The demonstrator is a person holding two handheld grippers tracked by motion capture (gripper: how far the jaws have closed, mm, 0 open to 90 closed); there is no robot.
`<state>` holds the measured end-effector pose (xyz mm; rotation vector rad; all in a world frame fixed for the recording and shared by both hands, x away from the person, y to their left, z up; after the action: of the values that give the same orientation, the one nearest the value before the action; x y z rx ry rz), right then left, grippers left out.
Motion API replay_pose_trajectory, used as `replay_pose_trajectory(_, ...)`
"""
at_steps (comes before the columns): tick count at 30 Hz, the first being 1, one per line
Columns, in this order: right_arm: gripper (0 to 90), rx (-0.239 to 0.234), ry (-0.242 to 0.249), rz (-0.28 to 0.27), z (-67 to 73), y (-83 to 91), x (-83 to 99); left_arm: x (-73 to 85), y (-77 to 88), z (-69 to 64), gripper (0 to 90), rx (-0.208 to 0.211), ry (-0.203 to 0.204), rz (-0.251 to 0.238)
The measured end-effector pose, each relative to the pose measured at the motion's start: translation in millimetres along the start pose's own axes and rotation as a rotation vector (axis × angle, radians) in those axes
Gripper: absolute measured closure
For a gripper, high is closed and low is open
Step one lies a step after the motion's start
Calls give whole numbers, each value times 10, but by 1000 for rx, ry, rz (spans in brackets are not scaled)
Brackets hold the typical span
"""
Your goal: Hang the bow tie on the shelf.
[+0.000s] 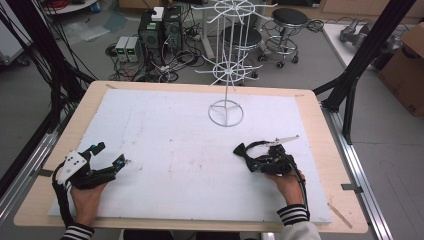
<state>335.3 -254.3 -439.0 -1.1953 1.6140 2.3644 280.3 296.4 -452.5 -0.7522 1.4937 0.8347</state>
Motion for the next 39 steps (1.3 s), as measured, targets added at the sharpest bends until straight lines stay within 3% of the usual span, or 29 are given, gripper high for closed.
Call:
replay_pose_trajectory(1, 809, 2, 9, -2, 4, 7, 0, 0, 0, 0, 141, 0, 0, 0)
replay_pose_trajectory(3, 832, -1, 11, -1, 14, 14, -1, 0, 0, 0, 141, 0, 0, 0)
replay_pose_trajectory(11, 861, 14, 48, -21, 55, 37, -15, 0, 0, -1, 141, 0, -1, 0)
replay_pose_trajectory(21, 865, 36, 100, -114, 107, 122, -43, 1, 0, -3, 141, 0, -1, -1)
replay_pose_trajectory(27, 866, 32, 102, -205, 123, 184, -56, 0, 1, -3, 141, 1, -4, 1)
replay_pose_trajectory(33, 865, 60, 119, -330, 151, 282, -78, 1, 1, -4, 141, 0, -3, 0)
replay_pose_trajectory(39, 865, 73, 129, -402, 159, 343, -88, 0, 1, -5, 141, -1, -8, 2)
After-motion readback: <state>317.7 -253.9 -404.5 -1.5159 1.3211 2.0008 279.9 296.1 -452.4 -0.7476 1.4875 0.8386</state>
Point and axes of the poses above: each handheld gripper's, and its own axes: y roughly backward along the jaws, x roughly out of its underside, z roughly to its left, the point moved 1 cm from there along -y, roughly forward along the jaws, and after that the axes turned 3 degrees about x, right-handed, at the moved point
